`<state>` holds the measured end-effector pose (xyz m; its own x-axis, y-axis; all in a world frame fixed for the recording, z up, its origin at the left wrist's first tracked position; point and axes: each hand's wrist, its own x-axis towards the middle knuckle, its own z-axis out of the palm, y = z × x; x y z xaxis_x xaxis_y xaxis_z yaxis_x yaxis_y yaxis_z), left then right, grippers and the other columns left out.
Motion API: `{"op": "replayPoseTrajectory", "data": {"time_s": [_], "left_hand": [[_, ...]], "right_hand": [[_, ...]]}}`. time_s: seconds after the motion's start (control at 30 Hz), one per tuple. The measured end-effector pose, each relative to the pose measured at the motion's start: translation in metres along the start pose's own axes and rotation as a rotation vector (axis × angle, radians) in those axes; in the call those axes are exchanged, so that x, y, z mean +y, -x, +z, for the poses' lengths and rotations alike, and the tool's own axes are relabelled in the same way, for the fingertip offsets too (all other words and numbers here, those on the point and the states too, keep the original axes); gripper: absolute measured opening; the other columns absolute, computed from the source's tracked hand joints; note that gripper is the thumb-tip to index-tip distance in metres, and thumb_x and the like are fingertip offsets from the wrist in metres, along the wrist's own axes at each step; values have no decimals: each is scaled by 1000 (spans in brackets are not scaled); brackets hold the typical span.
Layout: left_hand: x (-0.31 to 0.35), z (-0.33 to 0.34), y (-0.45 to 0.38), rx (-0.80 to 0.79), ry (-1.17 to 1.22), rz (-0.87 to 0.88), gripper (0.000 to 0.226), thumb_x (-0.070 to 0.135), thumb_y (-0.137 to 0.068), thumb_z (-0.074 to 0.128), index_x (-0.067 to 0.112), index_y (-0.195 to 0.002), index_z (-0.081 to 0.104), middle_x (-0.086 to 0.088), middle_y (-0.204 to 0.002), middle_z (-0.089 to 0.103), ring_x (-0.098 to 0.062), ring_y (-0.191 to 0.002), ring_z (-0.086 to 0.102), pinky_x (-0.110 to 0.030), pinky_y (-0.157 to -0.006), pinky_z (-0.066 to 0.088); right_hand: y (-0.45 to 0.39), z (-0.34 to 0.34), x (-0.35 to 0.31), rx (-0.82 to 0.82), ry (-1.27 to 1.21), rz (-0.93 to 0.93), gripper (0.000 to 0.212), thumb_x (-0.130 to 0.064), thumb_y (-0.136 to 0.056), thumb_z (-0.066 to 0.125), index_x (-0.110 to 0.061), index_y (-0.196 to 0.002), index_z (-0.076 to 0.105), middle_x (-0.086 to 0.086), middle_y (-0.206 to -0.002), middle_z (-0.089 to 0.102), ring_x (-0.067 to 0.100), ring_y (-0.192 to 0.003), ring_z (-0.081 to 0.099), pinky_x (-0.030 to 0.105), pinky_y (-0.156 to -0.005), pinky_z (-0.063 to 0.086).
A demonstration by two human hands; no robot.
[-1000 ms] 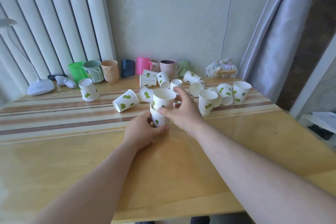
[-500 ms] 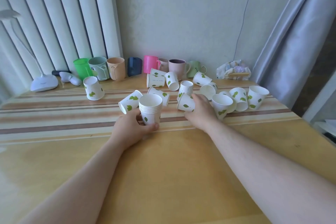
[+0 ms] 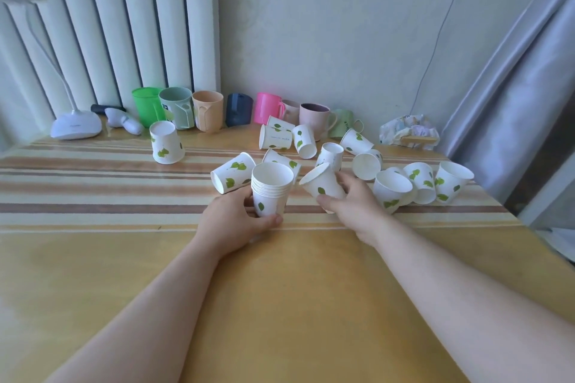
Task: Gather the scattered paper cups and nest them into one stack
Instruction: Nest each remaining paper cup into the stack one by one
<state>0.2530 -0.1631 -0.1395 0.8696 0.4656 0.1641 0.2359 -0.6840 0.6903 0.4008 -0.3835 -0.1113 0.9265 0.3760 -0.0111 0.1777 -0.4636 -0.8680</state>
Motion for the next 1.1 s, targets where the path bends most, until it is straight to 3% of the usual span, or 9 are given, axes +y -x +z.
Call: {"op": "replayPoseTrajectory", "data": {"time_s": [0.1,0.23,0.37,0.5,0.63,0.73,0.9,1.0,1.1], "left_hand": [[0,-1,1,2,-1,2,51,71,-69,86,39,-107,71,32,-95,72,11,-91,62,-30,-78,51],[0,-1,2,3,1,10,51,70,-70,86,38,-106,71,30,-96,73,13,-90,62,-29,-76,50],[1,-2,4,12,-2,14,51,71,-69,86,38,-106,71,29,-96,73,9,-95,64,-32,-80,53],[1,-2,6,27,29,6,50,69,-67,89,39,-104,72,29,-92,75,9,-95,67,-32,-81,55],[5,-5,11,26,43,8,45,62,-71,92,37,-103,72,27,-88,74,12,-89,64,-28,-74,51],[7,-6,13,20,50,5,41,58,-73,93,39,-100,70,27,-83,71,16,-83,60,-23,-65,44],[3,-5,11,28,39,-9,41,64,-71,90,39,-95,70,26,-82,73,11,-84,64,-28,-69,49],[2,-4,8,17,22,1,43,67,-71,89,40,-98,70,28,-90,73,11,-89,62,-31,-73,50],[3,-4,7,13,24,5,41,64,-72,90,39,-98,70,27,-93,73,13,-90,60,-28,-71,47]], "right_hand": [[9,16,3,42,-224,14,69,-14,-83,89,-27,-146,61,-7,-133,72,18,-121,69,39,-100,56],[13,24,-16,93,-479,69,76,-15,-60,89,-27,-129,60,-4,-122,73,24,-118,73,54,-104,61],[13,18,-64,110,-671,-52,56,-17,-77,92,-21,-126,65,-5,-113,76,20,-112,76,45,-99,62],[26,38,-94,-2,-483,-179,62,-24,-71,95,-22,-126,66,2,-124,74,24,-115,74,43,-96,62],[36,61,-90,-53,-286,-168,61,-30,-69,95,-32,-119,60,-7,-123,67,20,-116,69,47,-98,61],[42,64,-82,-88,-249,-135,61,-28,-77,94,-30,-128,60,-5,-127,65,20,-117,67,45,-100,60],[57,38,-62,-80,-104,-215,80,-33,-78,95,-42,-146,54,-9,-140,53,13,-127,56,35,-102,54],[58,5,-35,30,-24,-213,64,-32,-81,91,-52,-132,58,-15,-130,55,8,-107,65,30,-85,58],[56,-33,-5,249,-47,-149,40,-23,-85,86,-41,-115,66,-11,-110,61,11,-81,64,28,-71,54]]}}
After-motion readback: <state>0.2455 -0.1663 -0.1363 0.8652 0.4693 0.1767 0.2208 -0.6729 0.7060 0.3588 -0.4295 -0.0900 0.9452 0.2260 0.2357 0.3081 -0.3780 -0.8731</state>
